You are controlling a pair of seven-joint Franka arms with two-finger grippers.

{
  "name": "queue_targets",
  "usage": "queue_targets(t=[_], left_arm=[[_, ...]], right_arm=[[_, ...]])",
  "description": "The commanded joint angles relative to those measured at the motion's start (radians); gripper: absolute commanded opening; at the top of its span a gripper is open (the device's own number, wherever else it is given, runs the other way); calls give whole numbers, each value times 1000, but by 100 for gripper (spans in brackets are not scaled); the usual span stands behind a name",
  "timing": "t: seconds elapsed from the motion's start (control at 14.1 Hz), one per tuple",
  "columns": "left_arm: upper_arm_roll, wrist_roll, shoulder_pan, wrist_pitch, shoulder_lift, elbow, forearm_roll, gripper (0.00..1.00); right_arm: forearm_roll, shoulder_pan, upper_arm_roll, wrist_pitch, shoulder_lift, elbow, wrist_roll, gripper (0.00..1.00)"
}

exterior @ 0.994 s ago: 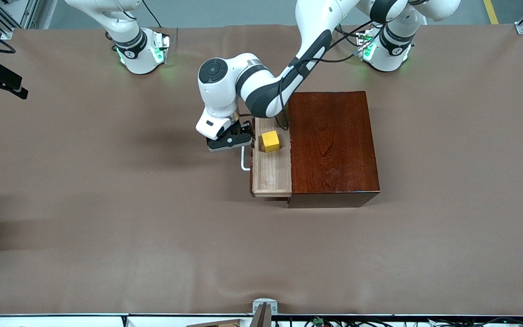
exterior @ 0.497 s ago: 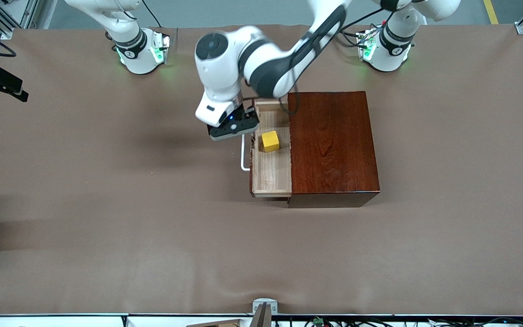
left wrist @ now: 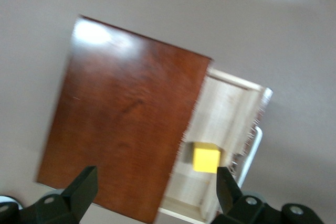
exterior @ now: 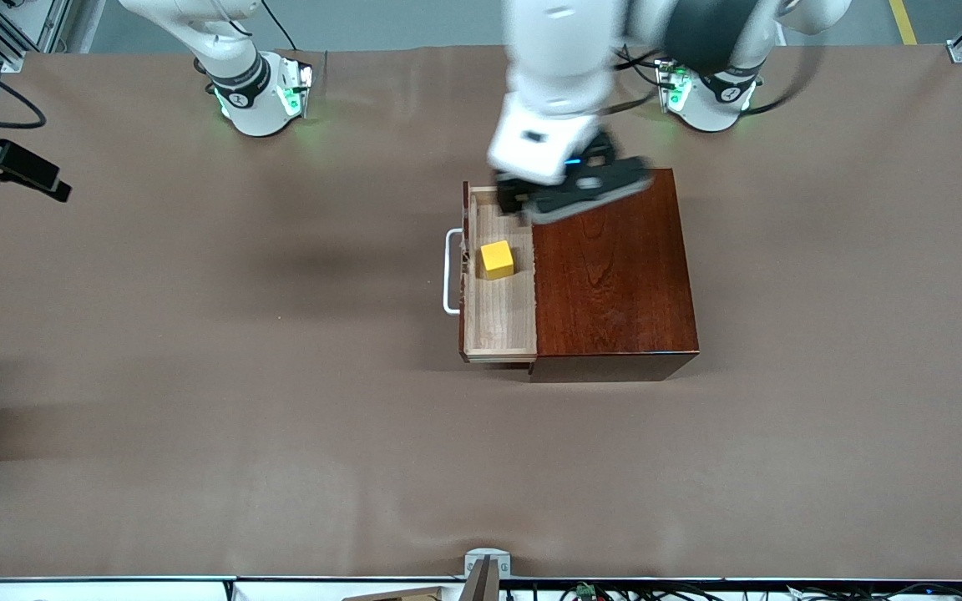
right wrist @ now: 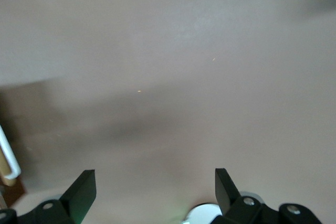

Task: Open drawer, take yellow block, close drawer

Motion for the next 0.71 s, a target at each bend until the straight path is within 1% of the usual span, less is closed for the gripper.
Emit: queue_targets(t=[0.0,0.21,0.43,0.5,0.64], left_arm=[[-12,81,89,-41,-91,-55,1,100],[-12,263,211,-70,-157,-95,1,100],[-13,483,345,-70,-226,-173,-4,100],[-15,523,377,-70,-238,-185,-4,100],[-15,583,429,-69,-256,-216,-4,100]], right_arm=[[21,42,5,-5,0,3,121,100],[21,74,7,-7,3,-2,224,100],[19,140,5,1,8,-17,351,100],[21,149,7,-1,13,-20,401,100],[19,204,7,7,23,-19,492,100]])
